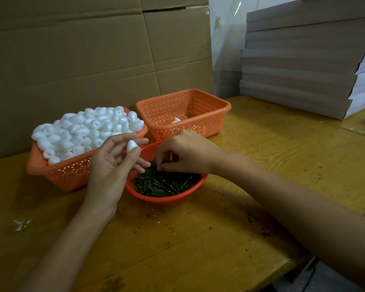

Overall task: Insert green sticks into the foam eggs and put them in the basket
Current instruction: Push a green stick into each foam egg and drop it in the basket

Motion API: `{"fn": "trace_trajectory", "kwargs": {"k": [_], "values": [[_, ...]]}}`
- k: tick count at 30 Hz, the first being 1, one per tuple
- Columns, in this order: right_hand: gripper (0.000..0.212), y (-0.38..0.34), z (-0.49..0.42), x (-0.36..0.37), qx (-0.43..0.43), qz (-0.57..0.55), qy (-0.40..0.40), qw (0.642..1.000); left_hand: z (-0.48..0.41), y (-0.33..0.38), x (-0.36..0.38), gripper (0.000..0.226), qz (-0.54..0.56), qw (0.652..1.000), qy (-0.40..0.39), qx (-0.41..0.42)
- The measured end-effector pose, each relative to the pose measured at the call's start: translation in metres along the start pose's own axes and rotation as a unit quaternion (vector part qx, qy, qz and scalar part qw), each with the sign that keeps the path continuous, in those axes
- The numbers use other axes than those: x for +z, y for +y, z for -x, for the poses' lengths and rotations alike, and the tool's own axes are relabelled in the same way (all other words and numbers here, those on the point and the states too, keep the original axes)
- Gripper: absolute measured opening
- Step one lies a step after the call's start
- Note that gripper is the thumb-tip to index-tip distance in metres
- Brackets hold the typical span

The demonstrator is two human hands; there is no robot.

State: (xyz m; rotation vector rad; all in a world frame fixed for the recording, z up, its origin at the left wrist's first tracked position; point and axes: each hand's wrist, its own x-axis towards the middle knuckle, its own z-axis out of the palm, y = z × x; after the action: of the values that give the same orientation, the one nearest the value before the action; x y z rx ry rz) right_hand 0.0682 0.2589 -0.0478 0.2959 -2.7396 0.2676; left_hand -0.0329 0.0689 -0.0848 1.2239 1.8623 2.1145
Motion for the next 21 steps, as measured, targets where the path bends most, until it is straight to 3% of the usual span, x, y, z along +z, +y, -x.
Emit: {"fn": "trace_trajectory", "kwargs": {"k": [12,21], "values": [[0.012,0.0001,-0.0009,0.0003,0.003,0.002,-0.003,1.0,-0.0021,-0.004,-0.0021,0.016,-0.01,1.0,0.019,-0.002],[0.012,0.001,-0.0013,0.0007,0.006,0.003,-0.009,1.0,0.0015,0.001,0.0017,0.028,-0.008,1.0,0.013,-0.004]]}}
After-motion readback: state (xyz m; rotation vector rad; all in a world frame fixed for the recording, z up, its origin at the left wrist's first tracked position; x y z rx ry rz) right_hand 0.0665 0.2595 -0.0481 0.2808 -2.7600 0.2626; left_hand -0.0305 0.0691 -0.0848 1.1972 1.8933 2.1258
